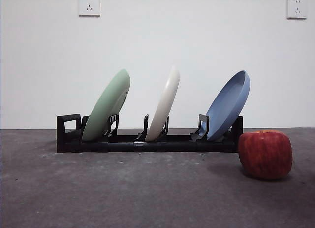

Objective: Take the green plate from the plate rack,put the plate on the table,take the apple from the table,put the apple in the plate

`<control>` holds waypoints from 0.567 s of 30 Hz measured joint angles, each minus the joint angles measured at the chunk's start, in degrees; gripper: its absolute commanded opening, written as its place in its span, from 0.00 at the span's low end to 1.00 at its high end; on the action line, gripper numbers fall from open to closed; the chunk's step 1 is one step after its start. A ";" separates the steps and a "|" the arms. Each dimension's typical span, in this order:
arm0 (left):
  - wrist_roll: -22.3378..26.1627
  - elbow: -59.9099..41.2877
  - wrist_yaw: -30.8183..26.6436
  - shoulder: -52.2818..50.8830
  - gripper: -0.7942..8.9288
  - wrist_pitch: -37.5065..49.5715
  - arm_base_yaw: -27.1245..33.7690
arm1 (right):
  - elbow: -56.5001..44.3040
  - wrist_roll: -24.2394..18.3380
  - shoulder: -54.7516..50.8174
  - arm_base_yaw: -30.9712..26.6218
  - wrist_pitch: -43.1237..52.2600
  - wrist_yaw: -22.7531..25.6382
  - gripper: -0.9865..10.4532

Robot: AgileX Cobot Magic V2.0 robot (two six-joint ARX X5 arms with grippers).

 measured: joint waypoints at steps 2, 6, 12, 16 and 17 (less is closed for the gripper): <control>0.00 0.00 0.02 0.00 0.08 0.00 0.00 | 0.00 0.02 0.00 0.00 0.00 -0.02 0.09; -0.02 0.00 0.02 0.00 0.08 0.13 0.00 | 0.00 1.07 0.00 0.00 0.02 -0.26 0.09; -4.24 0.00 0.24 0.00 0.08 3.13 0.00 | 0.00 12.31 0.00 0.00 0.07 -0.48 0.09; -9.53 0.46 1.29 0.00 0.08 3.61 0.00 | 0.35 21.40 0.00 0.00 0.09 -0.70 0.08; -10.78 1.05 2.58 0.02 0.08 3.48 0.00 | 0.92 23.32 0.00 0.00 0.02 -0.85 0.08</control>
